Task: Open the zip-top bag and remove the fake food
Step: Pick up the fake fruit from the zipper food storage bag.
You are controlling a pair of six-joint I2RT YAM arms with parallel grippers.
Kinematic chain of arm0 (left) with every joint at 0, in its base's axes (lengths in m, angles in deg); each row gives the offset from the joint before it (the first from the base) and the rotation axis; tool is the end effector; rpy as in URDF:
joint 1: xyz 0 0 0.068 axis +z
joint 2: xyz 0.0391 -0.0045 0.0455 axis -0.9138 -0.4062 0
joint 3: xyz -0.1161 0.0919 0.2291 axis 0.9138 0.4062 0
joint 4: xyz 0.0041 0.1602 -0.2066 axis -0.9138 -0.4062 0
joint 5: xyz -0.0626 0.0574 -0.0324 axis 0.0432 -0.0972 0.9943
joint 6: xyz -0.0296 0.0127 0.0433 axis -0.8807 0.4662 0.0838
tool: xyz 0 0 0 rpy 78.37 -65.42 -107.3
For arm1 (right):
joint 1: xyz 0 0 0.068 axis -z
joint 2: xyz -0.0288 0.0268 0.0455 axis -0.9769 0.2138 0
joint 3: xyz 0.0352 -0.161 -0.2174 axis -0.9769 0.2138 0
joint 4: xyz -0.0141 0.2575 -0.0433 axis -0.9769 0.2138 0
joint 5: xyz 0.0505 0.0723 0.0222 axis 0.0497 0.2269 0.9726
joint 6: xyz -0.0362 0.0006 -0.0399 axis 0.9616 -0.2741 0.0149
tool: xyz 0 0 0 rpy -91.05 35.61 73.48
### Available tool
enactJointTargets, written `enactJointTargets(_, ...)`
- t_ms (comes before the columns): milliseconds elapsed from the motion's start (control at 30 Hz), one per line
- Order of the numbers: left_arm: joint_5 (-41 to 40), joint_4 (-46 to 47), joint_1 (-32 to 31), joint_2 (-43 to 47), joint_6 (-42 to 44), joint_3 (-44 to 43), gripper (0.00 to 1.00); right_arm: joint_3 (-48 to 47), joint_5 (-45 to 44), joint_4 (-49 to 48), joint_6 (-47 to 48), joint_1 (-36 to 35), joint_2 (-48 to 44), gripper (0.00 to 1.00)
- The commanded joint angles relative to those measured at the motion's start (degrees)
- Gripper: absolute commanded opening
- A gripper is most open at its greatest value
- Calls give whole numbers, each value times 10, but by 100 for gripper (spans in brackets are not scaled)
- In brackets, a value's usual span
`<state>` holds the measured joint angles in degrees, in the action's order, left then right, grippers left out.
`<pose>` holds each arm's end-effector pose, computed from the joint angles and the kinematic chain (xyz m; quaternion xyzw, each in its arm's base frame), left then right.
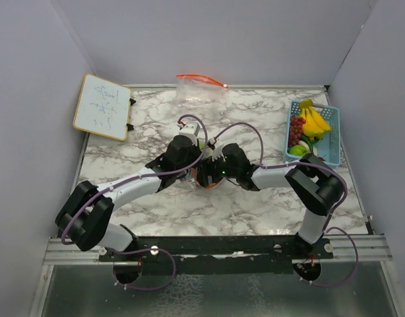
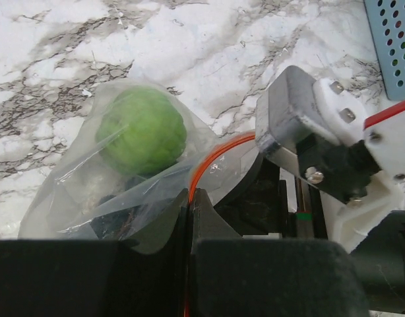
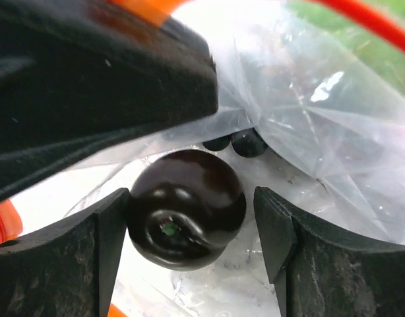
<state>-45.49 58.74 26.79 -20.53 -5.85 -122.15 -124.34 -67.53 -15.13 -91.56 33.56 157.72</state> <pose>0.2411 -0.1908 0.2264 0.0612 0.8436 -0.2402 0.4764 0.2445 0.2529 0.1420 -0.2304 0.8340 0.3867 0.3192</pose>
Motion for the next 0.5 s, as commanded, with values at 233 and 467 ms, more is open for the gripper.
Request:
enactJointTargets(233, -29, 2, -2, 23, 6, 11, 0, -6, -26, 1, 18, -15, 26, 53)
enactJointTargets(467, -32, 2, -2, 20, 9, 13, 0, 3, -75, 33, 23, -15, -53, 46)
